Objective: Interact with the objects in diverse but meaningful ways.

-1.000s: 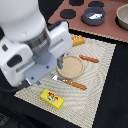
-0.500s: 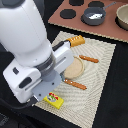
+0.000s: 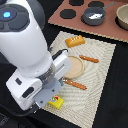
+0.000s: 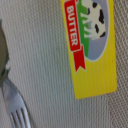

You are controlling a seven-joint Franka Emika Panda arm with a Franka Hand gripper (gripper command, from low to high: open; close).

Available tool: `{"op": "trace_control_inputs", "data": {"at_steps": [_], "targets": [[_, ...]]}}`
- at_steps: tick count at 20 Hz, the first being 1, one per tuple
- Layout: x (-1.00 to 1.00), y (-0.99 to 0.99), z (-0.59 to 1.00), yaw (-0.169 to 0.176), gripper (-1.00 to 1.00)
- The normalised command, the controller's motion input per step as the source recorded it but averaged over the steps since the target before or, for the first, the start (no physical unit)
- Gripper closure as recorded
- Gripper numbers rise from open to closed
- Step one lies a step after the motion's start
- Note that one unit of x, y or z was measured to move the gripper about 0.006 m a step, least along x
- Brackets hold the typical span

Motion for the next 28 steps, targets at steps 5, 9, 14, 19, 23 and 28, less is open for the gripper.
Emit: {"op": "trace_control_inputs", "data": {"at_steps": [5,9,14,19,23,28], "targets": [[0.26,-0.10,-0.18,0.009,-1.00],[0.37,-0.02,-0.13,0.000,1.00],[0.44,-0.04,-0.05,0.000,1.00],[0.51,-0.03,-0.05,0.000,1.00],[0.48,0.00,0.04,0.000,1.00],[0.08,0.47,0.96,0.009,1.00]]}}
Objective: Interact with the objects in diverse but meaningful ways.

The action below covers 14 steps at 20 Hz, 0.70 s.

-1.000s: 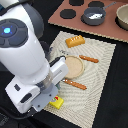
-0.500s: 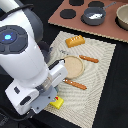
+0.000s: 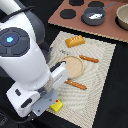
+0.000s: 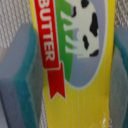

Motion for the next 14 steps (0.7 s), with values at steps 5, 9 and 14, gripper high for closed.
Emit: {"op": "trace_control_inputs", "data": {"at_steps": [5,9,14], "targets": [[0.05,0.70,1.00,0.031,1.00],[0.06,0.85,0.94,0.035,1.00],[0.16,0.85,0.55,0.033,1.00]]}}
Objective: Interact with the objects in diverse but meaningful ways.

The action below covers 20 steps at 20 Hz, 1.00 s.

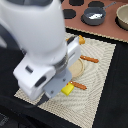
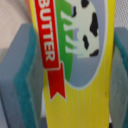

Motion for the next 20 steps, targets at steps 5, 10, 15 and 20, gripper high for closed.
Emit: {"op": "trace_control_inputs", "data": {"at_steps": [5,10,15,20], "targets": [[0.18,0.79,0.08,0.044,1.00],[0.04,0.56,-0.28,0.079,1.00],[-0.09,0.36,-0.51,0.112,1.00],[-0.24,0.13,-0.54,0.111,1.00]]}}
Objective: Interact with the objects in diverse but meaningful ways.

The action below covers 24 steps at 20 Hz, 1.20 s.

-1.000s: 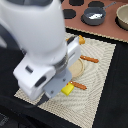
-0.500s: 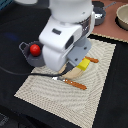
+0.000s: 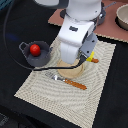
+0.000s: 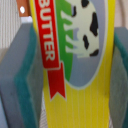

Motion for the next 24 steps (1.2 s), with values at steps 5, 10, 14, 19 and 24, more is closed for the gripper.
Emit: {"op": "trace_control_inputs", "data": {"at_steps": [5,10,14,19,24], "targets": [[-0.38,-0.08,-0.37,0.111,1.00],[-0.45,-0.19,-0.20,0.103,1.00],[-0.46,-0.16,-0.22,0.099,-1.00],[-0.03,-0.06,-0.01,0.031,-1.00],[0.01,0.00,0.07,0.029,-1.00]]}}
